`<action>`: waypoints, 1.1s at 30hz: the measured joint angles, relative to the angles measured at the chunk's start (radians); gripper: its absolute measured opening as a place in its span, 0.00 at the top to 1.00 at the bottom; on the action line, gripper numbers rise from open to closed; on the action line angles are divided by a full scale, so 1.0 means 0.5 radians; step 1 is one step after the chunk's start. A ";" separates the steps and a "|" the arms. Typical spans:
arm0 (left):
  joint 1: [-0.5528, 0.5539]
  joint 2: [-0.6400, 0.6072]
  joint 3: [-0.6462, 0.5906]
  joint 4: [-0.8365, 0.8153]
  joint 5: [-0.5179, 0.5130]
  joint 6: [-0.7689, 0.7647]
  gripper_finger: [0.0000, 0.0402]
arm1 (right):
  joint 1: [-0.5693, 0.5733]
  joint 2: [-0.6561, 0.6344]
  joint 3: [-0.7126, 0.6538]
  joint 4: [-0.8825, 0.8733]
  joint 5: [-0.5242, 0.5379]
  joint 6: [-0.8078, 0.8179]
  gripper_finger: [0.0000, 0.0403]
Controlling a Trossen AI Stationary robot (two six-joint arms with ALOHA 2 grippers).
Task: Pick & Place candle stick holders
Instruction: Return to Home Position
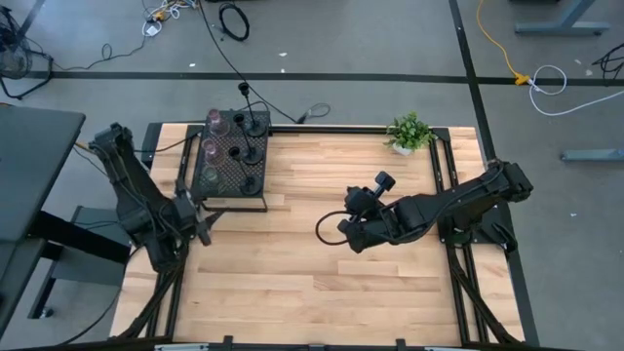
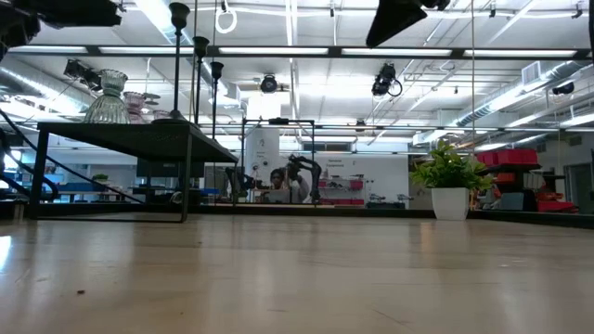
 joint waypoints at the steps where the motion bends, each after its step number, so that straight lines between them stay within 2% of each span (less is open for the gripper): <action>1: -0.030 -0.001 -0.027 0.032 0.020 0.009 0.43 | 0.000 0.000 0.000 0.017 -0.008 -0.037 1.00; 6: -0.191 0.002 -0.065 0.172 0.003 0.037 0.53 | -0.039 0.001 0.000 0.183 -0.122 -0.181 1.00; 10: -0.284 0.003 -0.065 0.422 -0.025 0.230 0.58 | -0.080 0.001 0.000 0.203 -0.149 -0.207 1.00; 12: -0.271 0.024 -0.065 0.713 -0.012 0.513 0.60 | -0.098 0.001 0.000 0.205 -0.173 -0.200 0.99; 14: -0.207 0.066 -0.064 1.095 0.073 0.974 0.60 | -0.119 0.002 0.000 0.207 -0.176 -0.214 0.99; 19: 0.206 0.133 -0.161 2.249 0.857 2.312 0.61 | -0.142 0.002 0.000 0.222 -0.190 -0.223 0.99; 21: 0.373 0.086 -0.243 2.517 1.053 2.584 0.61 | -0.138 0.002 0.000 0.221 -0.227 -0.218 0.99; 24: 0.613 -0.070 -0.369 2.717 1.423 2.647 0.61 | -0.108 0.002 0.000 0.212 -0.261 -0.223 0.99; 29: 0.989 -0.175 -0.577 3.085 2.118 2.639 0.64 | -0.071 0.002 0.000 0.169 -0.216 -0.224 0.99; 31: 1.067 -0.155 -0.612 3.191 2.240 2.629 0.65 | -0.068 0.002 0.000 0.164 -0.214 -0.221 0.99; 33: 1.113 -0.132 -0.622 3.091 2.274 2.593 0.66 | -0.068 0.002 0.000 0.161 -0.216 -0.216 0.99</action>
